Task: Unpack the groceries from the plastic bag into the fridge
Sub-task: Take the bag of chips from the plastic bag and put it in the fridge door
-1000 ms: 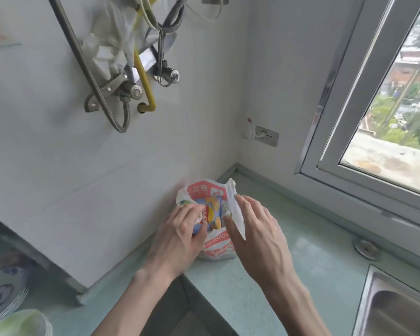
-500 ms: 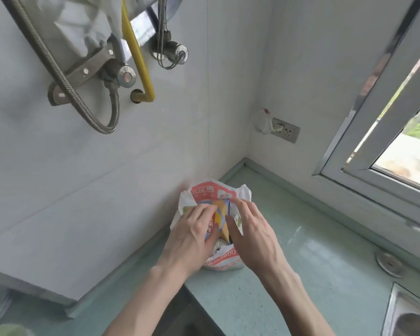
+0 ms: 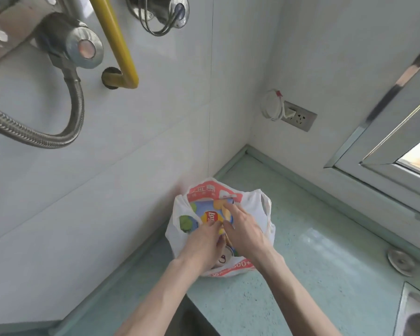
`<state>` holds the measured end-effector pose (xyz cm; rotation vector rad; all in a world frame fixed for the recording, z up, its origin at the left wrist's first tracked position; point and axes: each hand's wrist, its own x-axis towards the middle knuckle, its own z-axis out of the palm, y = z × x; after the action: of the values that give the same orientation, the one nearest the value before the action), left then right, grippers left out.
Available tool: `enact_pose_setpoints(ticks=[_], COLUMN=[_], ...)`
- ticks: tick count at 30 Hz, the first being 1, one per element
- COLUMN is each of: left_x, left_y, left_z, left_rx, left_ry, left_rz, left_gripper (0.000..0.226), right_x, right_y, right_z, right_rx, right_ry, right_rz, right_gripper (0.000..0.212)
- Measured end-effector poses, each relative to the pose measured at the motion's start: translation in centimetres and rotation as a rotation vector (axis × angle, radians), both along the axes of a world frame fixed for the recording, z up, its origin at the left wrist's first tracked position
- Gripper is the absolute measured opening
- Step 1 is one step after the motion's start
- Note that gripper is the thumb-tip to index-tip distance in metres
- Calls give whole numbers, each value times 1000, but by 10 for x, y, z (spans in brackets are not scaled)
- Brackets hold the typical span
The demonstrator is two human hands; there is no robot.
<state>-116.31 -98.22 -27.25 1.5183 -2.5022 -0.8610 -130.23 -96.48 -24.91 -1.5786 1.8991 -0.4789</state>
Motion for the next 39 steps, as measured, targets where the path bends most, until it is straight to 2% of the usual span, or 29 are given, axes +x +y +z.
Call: enact_pose_setpoints(ticks=[4,9,12,15,22,25,31,35,39], left_x=[12,22,20,17,21,23,23,29,32], left_y=[-13,-29,-36,-40,-31,-30,-21,-15,-11], left_z=[-7,-12,-11,-12,-14,-14,-19,-21,-19], left_rx=[-157,-239,-283,-292,-271,-259,-207,-234,-257], left_ry=[-118,-197,-229,-264,-280,-257,-213,-235,-256], left_rz=[-11,26,6,-1,-3,9,13,10,28], left_gripper=[29,39,46,52,54,52,53,56,55], right_x=[-1,-2,-1,1,6,10,23,35,40], right_y=[-12,-20,-25,-28,-29,-31,-30,-30,-30], right_z=[-15,-24,-34,-44,-53,-53,-50,-55,-59], right_rx=[68,173,234,243,209,179,119,110,137], right_ry=[-15,-29,-54,-127,-433,-493,-588,-683,-767], right_rz=[-34,-87,-150,-233,-437,-445,-492,-563,-562], right_gripper=[39,41,50,56,44,34,44,62,50])
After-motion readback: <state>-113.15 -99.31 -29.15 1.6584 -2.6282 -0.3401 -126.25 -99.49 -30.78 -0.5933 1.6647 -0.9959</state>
